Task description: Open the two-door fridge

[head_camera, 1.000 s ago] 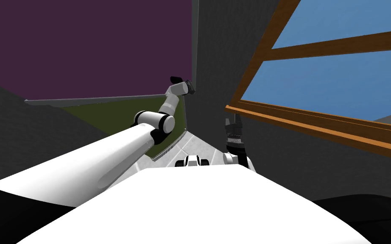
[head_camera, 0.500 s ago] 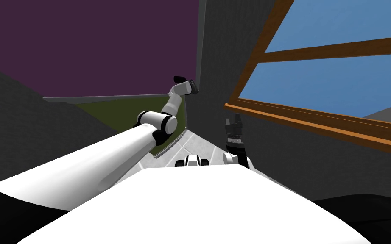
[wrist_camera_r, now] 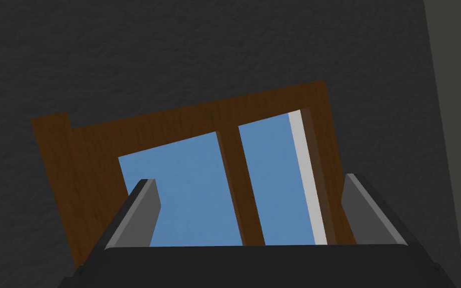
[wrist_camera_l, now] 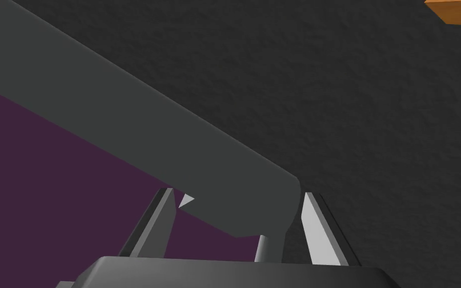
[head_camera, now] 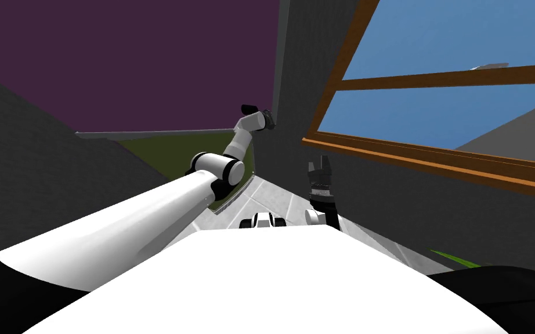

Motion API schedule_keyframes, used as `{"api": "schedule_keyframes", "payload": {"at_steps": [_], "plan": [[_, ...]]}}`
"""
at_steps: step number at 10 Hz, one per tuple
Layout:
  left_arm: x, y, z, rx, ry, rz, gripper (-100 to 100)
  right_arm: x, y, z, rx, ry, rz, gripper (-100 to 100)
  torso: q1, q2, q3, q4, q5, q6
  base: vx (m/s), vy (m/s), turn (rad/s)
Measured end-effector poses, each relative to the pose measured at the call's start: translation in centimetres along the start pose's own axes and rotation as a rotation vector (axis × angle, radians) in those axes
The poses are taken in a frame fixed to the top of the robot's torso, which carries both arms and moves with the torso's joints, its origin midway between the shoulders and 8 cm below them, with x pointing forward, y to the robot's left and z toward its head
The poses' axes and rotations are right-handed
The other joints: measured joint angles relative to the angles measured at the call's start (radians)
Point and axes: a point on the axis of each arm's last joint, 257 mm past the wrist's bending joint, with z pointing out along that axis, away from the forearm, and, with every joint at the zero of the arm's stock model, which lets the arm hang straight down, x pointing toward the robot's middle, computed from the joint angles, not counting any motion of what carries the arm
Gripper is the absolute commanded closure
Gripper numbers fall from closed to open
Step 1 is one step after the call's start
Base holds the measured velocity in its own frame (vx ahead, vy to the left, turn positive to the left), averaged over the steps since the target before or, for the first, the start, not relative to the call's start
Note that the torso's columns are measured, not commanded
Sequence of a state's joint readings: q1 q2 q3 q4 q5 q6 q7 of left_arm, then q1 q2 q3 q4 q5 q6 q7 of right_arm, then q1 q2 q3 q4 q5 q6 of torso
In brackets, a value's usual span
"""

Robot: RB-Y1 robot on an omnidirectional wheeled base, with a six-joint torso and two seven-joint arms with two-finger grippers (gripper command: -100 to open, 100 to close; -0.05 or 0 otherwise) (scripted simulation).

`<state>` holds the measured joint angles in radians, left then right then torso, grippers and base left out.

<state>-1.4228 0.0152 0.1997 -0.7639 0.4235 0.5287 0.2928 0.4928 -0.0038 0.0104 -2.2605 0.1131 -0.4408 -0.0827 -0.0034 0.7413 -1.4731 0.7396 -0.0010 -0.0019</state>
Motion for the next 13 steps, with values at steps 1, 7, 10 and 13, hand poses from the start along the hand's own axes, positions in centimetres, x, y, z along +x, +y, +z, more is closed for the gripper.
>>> {"api": "schedule_keyframes", "payload": {"at_steps": [1,7,10,13], "plan": [[0.6,0.4,0.1,-0.009,0.008,-0.002,100,0.0,0.0,0.0,0.000,0.000,0.000,0,0.003,-0.001,-0.001,0.000,0.000,0.001,-0.257,0.173,-0.176],[5.6,3.4,0.2,-0.063,0.094,0.003,100,0.0,0.0,0.0,0.000,0.000,0.000,0,0.000,0.002,0.001,0.001,-0.001,0.005,-0.250,0.137,-0.162],[6.0,4.0,0.1,-0.075,0.107,-0.005,100,0.0,0.0,0.0,0.000,0.000,0.000,0,0.004,0.000,0.000,-0.001,0.000,0.005,-0.174,0.150,-0.210],[7.5,4.9,-0.1,-0.099,0.142,-0.004,100,0.0,0.0,0.0,0.000,0.000,0.000,0,0.004,0.000,0.000,0.000,0.001,0.002,-0.218,0.197,-0.207]]}}
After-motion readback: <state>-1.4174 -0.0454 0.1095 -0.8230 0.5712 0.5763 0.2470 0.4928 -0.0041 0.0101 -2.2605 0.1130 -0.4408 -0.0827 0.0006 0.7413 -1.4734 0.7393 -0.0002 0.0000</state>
